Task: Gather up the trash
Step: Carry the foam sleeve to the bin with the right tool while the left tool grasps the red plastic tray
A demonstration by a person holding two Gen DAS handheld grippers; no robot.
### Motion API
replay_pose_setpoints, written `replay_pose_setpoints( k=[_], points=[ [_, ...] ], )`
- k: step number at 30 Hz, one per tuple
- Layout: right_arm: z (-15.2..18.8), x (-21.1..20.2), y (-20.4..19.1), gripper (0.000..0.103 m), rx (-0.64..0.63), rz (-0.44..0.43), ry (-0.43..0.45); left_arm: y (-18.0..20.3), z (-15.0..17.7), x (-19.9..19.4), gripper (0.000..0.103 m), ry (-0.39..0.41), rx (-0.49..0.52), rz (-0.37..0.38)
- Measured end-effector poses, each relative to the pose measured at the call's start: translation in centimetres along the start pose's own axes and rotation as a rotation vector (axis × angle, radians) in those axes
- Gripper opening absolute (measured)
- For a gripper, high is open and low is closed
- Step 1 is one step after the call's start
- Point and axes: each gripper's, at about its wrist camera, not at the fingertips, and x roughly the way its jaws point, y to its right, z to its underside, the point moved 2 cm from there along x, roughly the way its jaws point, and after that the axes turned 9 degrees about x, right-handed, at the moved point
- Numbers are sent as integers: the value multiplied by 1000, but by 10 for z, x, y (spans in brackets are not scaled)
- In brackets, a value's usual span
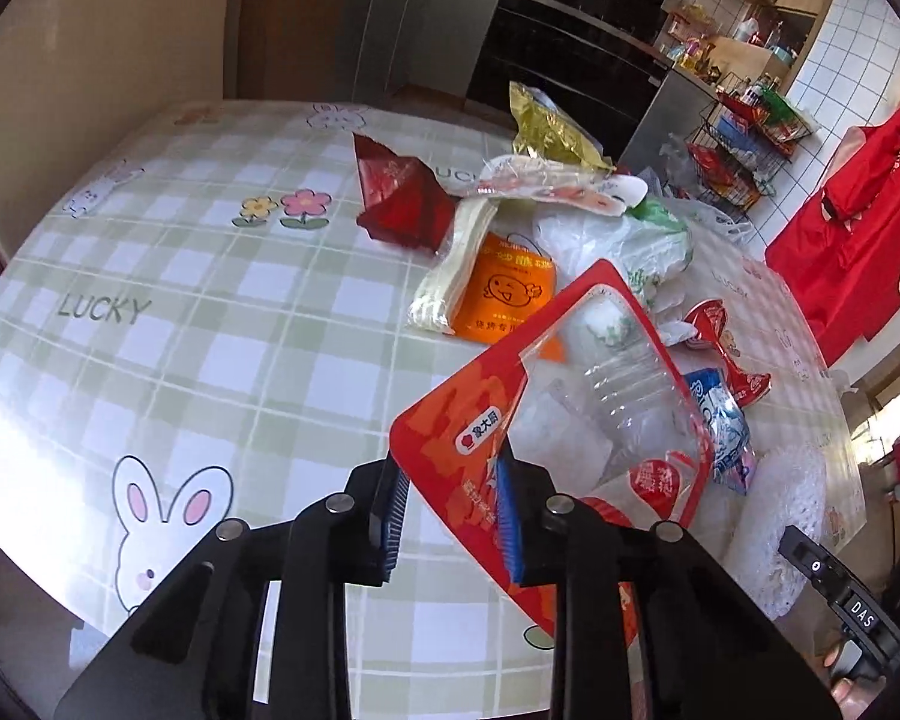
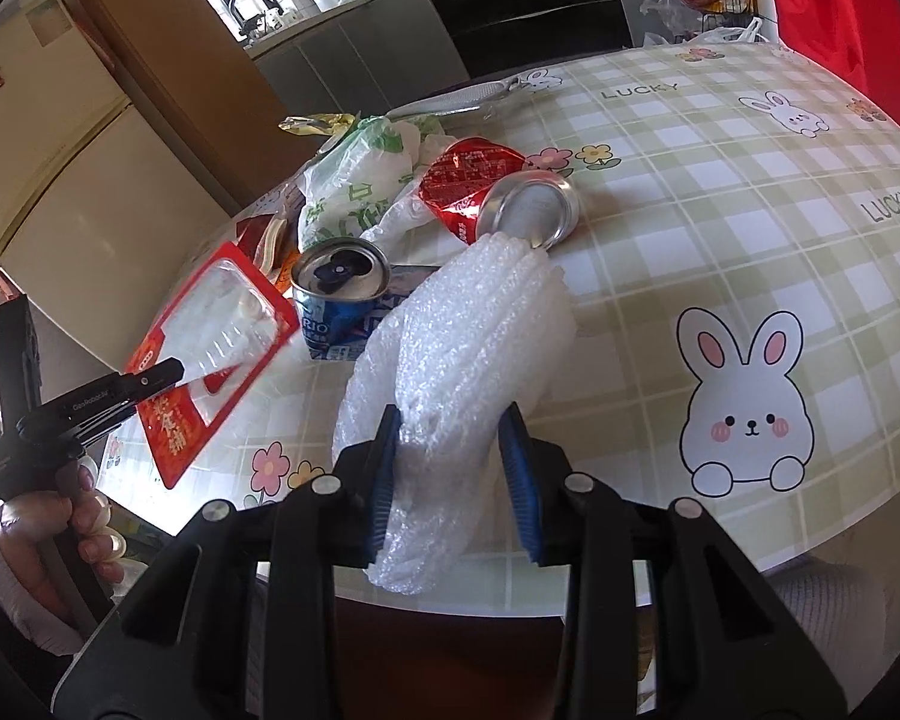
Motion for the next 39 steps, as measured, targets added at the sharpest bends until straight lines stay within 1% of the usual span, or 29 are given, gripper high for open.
replay_pose_setpoints(
  k=[2,8,14,16,19,22,32,33,36,39],
  points=[
    [1,-3,-5,36,-21,0,8,-4,0,-13,21,40,4,-32],
    [6,-13,-22,36,-97,4,31,-16,3,-57,21,152,-5,-109],
    [16,-28,-39,36,-184,-2,53,-15,14,-96,21,220,3,-157],
    [21,-34,-44,36,-208,-4,55,-15,19,-107,21,230,-9,-157],
    [31,-42,-50,36,-228,-19,50,-20,25,-121,21,240,-52,-155],
    [44,-52,-57,36,-260,-36,42,-19,32,-136,21,257,-52,-170],
    [91,-89,-77,37,-367,-59,3,-23,62,-191,21,332,-68,-174],
    [95,-92,-78,40,-371,-62,-1,-23,65,-195,21,336,-69,-174],
    [104,-98,-81,40,-387,-62,-4,-22,71,-203,21,344,-71,-163],
    [107,-103,-83,45,-393,-63,-2,-20,75,-207,21,347,-64,-154]
  ],
)
